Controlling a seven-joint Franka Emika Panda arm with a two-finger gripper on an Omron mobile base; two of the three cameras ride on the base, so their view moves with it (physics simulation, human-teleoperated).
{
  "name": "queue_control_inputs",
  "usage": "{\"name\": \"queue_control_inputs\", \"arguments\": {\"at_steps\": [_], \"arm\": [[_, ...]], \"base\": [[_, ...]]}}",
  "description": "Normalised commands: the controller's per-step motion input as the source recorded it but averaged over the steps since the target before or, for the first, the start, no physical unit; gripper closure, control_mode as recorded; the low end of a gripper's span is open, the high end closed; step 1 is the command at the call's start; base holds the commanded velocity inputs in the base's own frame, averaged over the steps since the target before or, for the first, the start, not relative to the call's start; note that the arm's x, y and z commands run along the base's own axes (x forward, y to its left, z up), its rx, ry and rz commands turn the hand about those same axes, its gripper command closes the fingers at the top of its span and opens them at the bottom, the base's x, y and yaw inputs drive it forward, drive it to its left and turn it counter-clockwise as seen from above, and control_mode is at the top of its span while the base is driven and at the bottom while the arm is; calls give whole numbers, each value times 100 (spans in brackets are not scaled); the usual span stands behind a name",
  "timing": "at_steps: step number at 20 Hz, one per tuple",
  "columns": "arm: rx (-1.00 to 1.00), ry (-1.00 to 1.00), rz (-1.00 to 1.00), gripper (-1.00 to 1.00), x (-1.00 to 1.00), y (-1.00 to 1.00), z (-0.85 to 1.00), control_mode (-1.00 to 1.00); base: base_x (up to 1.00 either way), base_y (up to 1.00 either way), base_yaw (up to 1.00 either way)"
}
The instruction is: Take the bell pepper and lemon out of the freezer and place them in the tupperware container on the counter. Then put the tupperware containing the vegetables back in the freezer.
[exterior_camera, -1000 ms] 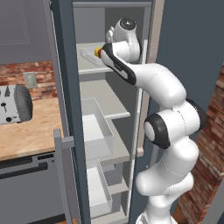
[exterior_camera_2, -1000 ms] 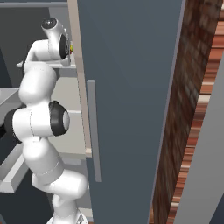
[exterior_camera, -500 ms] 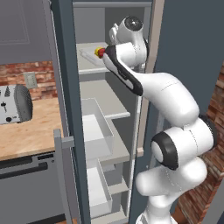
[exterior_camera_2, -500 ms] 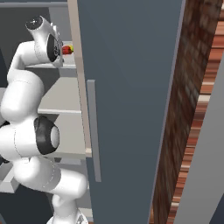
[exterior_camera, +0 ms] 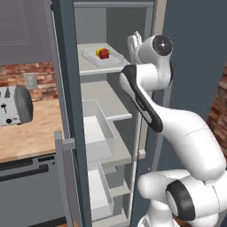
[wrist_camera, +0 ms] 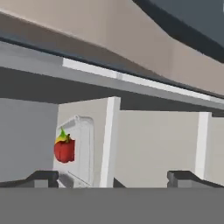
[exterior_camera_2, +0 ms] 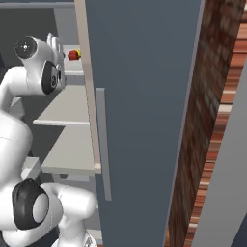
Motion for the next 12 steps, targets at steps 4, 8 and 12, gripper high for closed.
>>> {"name": "queue_control_inputs", "arguments": {"at_steps": [4, 8, 12], "arm": [[14, -3, 0, -100, -100, -40, 0, -100], [11, 0, 0, -100, -100, -31, 0, -100], [8, 0, 0, -100, -100, -31, 0, -100]], "base": [[0, 0, 0], [0, 0, 0], [0, 0, 0]]}}
